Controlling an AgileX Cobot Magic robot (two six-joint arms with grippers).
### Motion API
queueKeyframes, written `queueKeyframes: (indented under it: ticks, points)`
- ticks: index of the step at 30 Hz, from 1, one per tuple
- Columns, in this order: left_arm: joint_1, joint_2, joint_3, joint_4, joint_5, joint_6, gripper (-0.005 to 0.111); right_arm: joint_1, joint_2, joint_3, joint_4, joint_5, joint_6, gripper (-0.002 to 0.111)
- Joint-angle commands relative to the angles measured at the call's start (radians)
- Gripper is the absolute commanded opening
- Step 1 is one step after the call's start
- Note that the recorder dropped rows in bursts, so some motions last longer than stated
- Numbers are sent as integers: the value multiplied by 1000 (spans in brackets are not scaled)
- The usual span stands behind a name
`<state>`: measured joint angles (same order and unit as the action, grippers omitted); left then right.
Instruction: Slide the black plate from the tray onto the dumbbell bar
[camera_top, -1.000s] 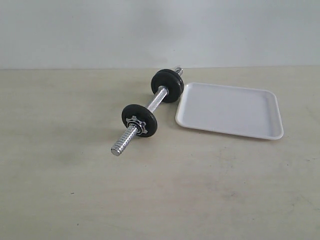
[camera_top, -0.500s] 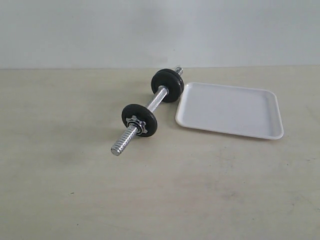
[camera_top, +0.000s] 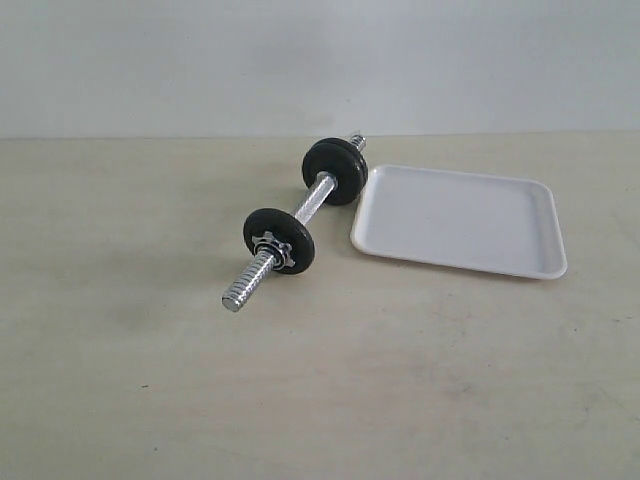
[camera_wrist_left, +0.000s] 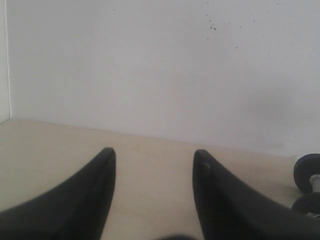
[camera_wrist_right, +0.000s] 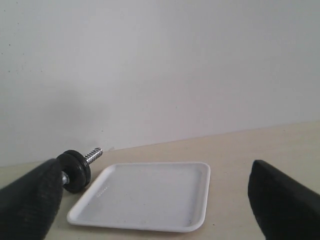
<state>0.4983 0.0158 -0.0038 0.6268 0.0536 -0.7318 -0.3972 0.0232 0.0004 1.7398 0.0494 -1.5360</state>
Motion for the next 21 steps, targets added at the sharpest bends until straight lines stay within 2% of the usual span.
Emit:
queueKeyframes:
  ticks: [1,4,7,15,18,21]
  points:
    - [0,-9,4,-360,45,409,45,0,-3,0,5,-4,0,89]
    - [0,-9,4,-531,160,632,45,0,-3,0,5,-4,2,89]
    - [0,-9,4,-579,275,674,45,0,-3,0,5,-4,2,89]
    - [0,-9,4,-581,275,692,45,0,-3,0,5,-4,2,89]
    - [0,-9,4,-666,275,798,45,0,-3,0,5,-4,2,89]
    - [0,-9,4,-838,275,1020,45,0,-3,0,5,-7,3,89]
